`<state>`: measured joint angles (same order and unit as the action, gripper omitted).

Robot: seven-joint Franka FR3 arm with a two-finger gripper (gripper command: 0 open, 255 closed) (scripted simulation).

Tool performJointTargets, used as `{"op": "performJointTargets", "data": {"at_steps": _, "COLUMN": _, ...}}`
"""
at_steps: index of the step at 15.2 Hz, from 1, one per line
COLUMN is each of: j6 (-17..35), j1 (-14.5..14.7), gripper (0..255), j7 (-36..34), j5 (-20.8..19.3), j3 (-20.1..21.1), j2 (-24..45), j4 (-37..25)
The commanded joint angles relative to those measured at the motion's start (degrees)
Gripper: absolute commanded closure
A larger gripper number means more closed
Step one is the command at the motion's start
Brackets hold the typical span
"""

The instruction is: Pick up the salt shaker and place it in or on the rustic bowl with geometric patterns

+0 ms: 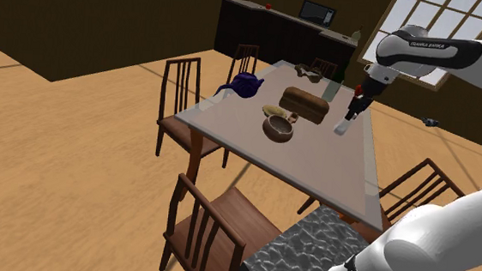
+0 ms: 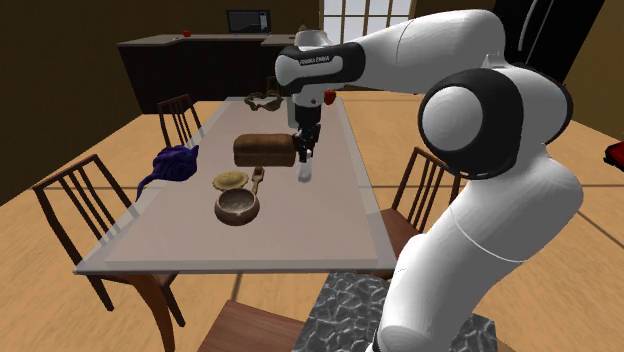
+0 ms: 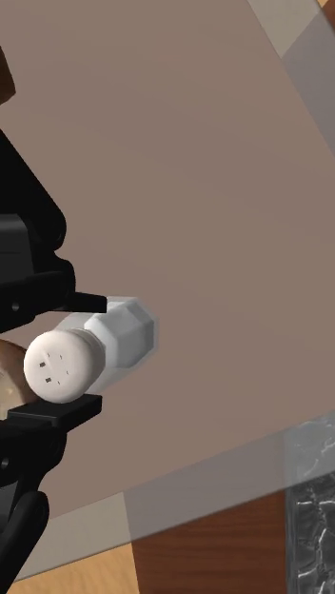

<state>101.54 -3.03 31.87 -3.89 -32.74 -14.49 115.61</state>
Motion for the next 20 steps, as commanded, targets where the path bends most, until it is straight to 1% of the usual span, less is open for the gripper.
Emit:
{"op": "performJointTargets", "data": {"at_steps": 1, "j6": -0.4, "j1": 1.2, "gripper": 255, "j7": -1.3, "j5": 1.7, "j3": 0.7, "j2": 2.8, "j4": -2.8}}
{"op": "performJointTargets", "data": {"at_steps": 6, "j6": -1.8, "j1": 3.7, "gripper": 255, "j7": -3.9, "j5": 5.9, "j3": 2.3, "j2": 10.3, "j4": -10.9}}
{"op": "performJointTargets", "data": {"at_steps": 11, "j6": -4.5, "j1": 5.2, "gripper": 255, "j7": -6.3, "j5": 10.2, "j3": 3.7, "j2": 18.8, "j4": -21.1}}
{"op": "performJointTargets", "data": {"at_steps": 15, "j6": -7.7, "j1": 5.4, "gripper": 255, "j7": -8.1, "j5": 13.8, "j3": 4.8, "j2": 26.6, "j4": -31.4}}
{"op": "performJointTargets", "data": {"at_steps": 18, "j6": -11.2, "j1": 4.7, "gripper": 255, "j7": -9.7, "j5": 16.6, "j3": 5.7, "j2": 33.4, "j4": -41.2}}
{"op": "performJointTargets", "data": {"at_steps": 20, "j6": -9.4, "j1": 4.9, "gripper": 255, "j7": -9.6, "j5": 16.4, "j3": 5.9, "j2": 33.0, "j4": -39.1}}
